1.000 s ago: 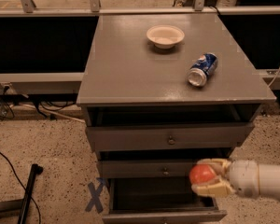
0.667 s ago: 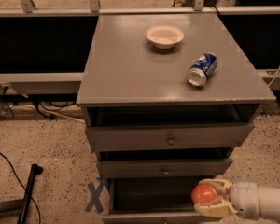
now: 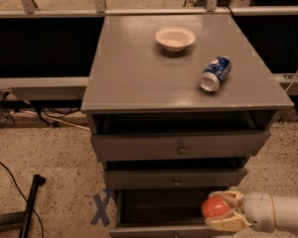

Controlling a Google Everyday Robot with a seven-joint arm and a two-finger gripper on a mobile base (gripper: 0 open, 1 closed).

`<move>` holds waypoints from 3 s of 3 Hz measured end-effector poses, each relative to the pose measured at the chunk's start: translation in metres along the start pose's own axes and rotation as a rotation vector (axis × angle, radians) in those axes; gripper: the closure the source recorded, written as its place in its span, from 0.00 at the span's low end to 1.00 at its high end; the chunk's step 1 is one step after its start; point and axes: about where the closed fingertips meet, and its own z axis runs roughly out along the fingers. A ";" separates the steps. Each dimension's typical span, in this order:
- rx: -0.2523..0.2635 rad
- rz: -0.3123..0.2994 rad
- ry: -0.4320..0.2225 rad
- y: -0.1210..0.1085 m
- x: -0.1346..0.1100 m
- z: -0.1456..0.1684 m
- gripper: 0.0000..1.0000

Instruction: Place apple into bottom drawer

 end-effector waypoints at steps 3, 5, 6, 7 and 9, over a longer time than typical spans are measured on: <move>-0.151 -0.169 -0.094 -0.065 0.116 0.141 1.00; -0.151 -0.153 -0.143 -0.067 0.175 0.169 1.00; -0.106 -0.158 -0.130 -0.083 0.184 0.180 1.00; 0.034 -0.150 -0.124 -0.120 0.204 0.185 1.00; 0.184 -0.133 -0.110 -0.179 0.253 0.179 1.00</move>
Offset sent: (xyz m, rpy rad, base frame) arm 0.0728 0.0895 -0.2363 0.2281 -0.2048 0.2082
